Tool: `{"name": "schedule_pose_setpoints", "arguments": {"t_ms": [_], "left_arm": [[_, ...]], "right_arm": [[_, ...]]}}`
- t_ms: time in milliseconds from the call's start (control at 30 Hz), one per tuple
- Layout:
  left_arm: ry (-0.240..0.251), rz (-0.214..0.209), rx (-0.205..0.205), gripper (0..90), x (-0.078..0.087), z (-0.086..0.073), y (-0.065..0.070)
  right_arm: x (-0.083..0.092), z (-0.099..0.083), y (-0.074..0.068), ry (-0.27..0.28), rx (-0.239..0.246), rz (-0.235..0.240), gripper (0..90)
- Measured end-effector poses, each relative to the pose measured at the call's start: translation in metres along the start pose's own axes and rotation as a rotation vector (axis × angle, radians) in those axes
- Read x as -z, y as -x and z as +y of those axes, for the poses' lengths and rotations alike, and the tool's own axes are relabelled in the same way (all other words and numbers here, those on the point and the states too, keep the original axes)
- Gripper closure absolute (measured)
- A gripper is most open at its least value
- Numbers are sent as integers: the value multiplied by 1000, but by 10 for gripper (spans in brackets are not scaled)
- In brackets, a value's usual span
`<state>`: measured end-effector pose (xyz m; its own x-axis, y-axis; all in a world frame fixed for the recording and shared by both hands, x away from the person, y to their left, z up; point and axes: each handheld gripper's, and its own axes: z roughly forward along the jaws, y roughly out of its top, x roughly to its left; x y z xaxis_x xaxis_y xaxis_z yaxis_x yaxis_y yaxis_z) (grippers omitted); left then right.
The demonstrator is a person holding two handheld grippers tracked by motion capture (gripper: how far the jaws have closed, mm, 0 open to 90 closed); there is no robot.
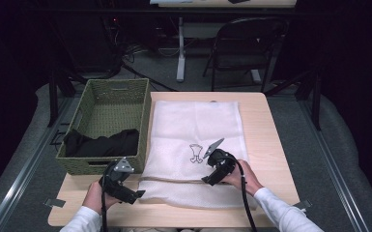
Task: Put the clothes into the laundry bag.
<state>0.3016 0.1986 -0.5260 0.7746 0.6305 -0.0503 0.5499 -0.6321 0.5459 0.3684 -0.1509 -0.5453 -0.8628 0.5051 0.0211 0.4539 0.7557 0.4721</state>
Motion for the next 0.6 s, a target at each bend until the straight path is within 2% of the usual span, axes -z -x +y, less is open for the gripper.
{"name": "schedule_pose_setpoints", "arguments": {"t_ms": [400,600], "left_arm": [[-6,-1,-3,47,0,-1,2],[-10,-2,-6,48,-1,0,0]], "right_arm": [[-17,6,-8,-50,54,-11,280],[-18,5,-1,-34,19,21,333]]}}
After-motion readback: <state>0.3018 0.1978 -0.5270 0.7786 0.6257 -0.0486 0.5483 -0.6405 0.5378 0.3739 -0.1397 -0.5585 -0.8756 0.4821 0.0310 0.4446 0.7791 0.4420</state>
